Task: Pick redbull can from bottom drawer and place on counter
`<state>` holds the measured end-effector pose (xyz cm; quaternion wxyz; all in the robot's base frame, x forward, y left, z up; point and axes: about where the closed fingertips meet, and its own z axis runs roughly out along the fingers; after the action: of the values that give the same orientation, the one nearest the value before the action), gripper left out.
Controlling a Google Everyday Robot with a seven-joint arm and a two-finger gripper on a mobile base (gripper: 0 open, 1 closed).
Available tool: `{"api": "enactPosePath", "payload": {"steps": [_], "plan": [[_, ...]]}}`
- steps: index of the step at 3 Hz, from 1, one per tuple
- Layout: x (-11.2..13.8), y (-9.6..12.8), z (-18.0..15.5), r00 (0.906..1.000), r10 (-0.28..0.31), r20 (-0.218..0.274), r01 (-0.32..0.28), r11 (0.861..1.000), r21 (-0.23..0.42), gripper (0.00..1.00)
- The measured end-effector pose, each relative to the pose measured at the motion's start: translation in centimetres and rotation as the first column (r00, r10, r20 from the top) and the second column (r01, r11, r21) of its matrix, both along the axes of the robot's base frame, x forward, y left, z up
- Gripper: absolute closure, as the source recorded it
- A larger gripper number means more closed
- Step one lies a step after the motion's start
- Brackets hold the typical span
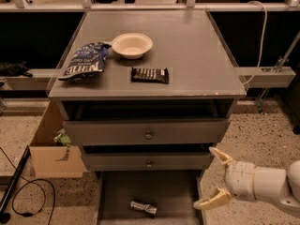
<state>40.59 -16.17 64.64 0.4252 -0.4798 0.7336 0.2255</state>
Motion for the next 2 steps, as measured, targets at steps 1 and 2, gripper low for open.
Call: {"api": "enactPosePath", "payload": {"steps": [1,2], "plan": [[-0.2,2.3,-4.9,0.9978,-0.008,-0.065,0.009,1.000,0.020,0.00],[0.0,3.5,-11.6,0.9919,-0.042,-0.120,0.045,0.999,0.022,0.00]]}}
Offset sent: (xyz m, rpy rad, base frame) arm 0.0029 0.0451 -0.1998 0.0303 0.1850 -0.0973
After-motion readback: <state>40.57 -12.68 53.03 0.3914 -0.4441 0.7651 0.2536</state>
